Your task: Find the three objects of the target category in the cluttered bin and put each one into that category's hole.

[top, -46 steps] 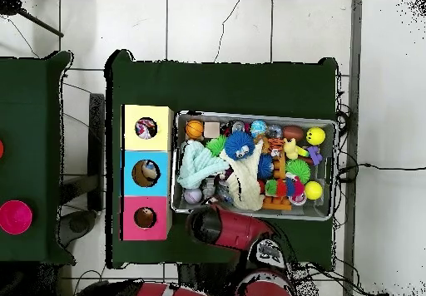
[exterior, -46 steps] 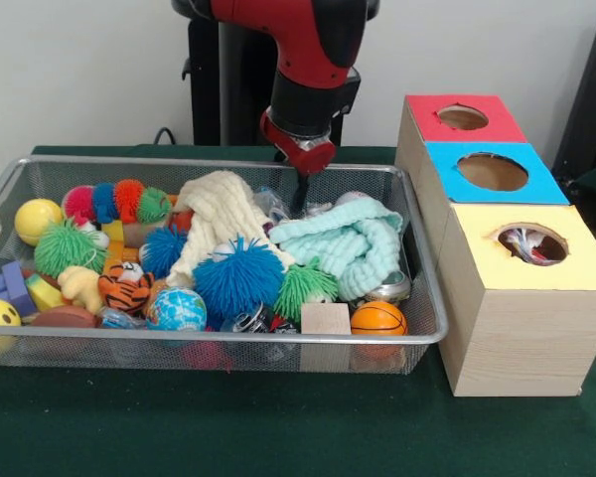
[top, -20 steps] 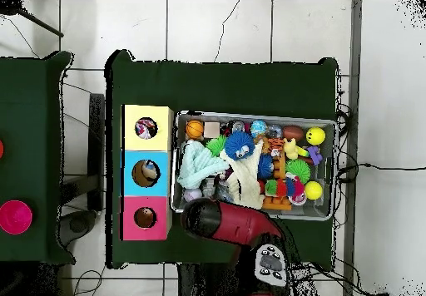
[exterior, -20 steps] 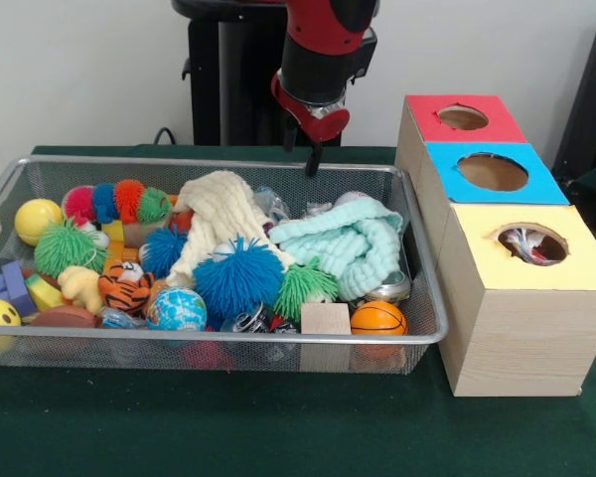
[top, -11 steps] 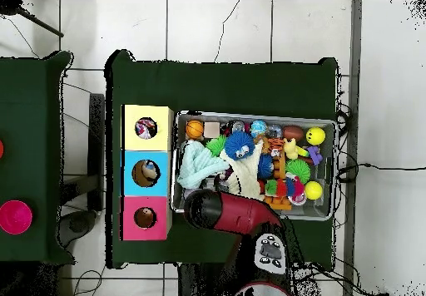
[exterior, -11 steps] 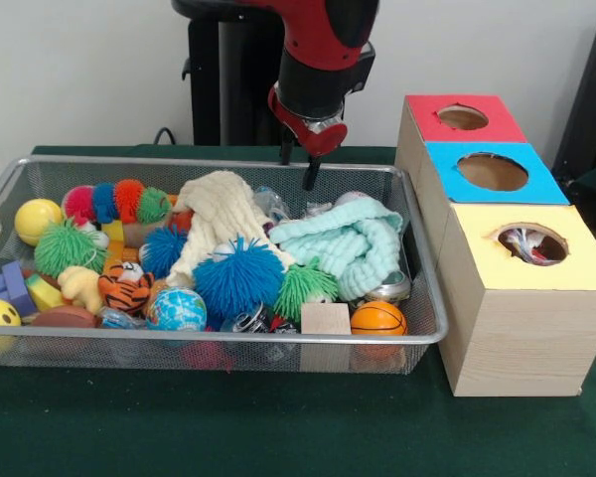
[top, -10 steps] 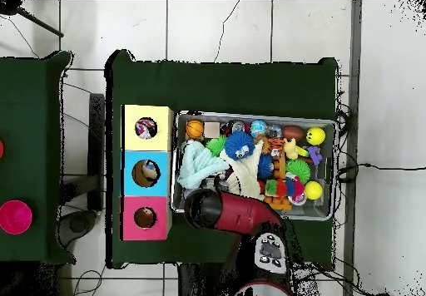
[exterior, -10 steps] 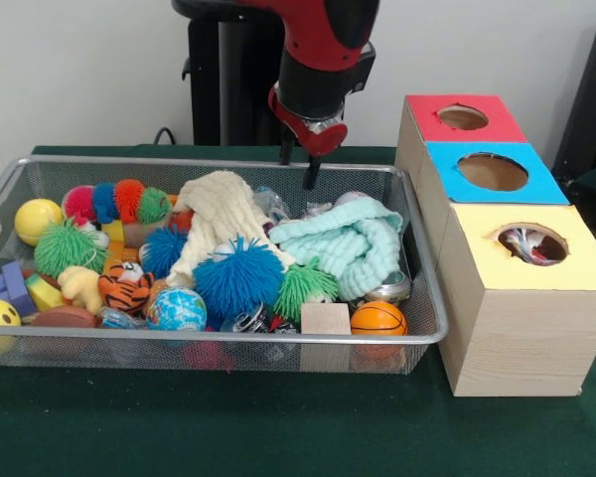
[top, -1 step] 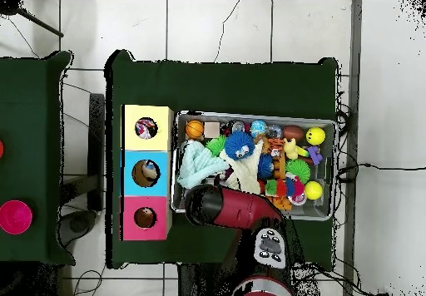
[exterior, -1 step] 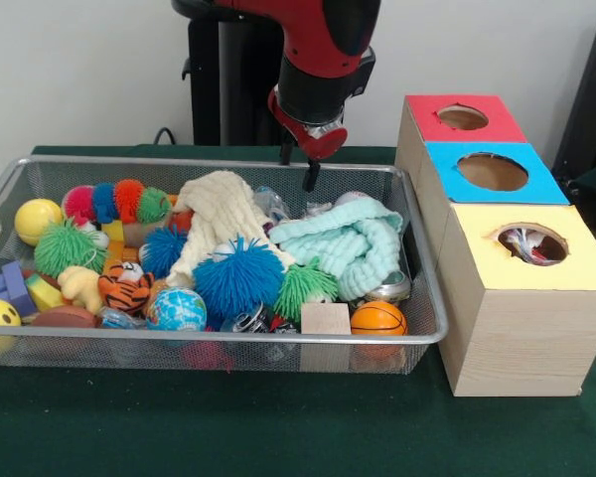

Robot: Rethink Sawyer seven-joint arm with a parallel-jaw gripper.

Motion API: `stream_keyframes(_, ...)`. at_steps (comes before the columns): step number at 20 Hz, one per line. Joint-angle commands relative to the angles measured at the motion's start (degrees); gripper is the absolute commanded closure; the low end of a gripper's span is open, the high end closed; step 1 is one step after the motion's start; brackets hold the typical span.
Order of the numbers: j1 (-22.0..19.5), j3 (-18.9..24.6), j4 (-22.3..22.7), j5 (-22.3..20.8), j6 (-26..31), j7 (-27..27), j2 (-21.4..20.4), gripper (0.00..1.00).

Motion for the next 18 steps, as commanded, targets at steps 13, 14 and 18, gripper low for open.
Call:
stream_keyframes(13,-1.9,4.5,-3.8,-0.6,-1.6,1.0,1.8,0.00)
stream_keyframes(14,-1.8,4.4,-3.9,-0.5,-0.3,0.8,1.0,0.00)
stream_keyframes(18,-2.9,4.8,-5.3,-0.8,0.1,-0.5,1.5,0.00)
